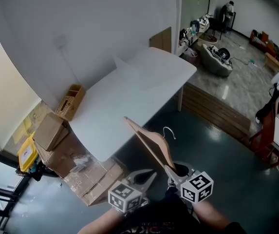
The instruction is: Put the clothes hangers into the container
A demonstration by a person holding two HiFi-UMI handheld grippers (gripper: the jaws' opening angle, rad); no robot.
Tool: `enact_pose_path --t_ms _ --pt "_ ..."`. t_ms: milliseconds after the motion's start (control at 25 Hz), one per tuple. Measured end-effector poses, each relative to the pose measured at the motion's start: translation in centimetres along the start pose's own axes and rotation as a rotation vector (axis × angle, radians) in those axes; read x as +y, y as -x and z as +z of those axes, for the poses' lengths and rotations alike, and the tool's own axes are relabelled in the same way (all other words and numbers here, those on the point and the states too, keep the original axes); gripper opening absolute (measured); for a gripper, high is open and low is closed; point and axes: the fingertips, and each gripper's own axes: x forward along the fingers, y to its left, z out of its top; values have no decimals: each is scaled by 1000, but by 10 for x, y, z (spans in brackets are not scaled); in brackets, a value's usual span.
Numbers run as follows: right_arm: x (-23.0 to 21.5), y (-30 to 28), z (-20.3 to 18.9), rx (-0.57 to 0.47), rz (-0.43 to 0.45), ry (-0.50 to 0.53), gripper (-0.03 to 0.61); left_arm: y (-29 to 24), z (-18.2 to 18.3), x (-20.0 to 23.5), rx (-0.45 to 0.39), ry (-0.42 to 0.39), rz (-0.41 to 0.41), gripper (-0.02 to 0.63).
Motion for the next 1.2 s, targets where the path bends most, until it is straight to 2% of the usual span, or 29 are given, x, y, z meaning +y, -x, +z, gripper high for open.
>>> enact_pose_path --t_ms 440,1200 --pt "-24 0 4 15 -13 -1 49 -23 3 5 -7 14 -3 5" --pt "-89 -12 46 13 -12 26 49 -83 39 24 -26 32 2 5"
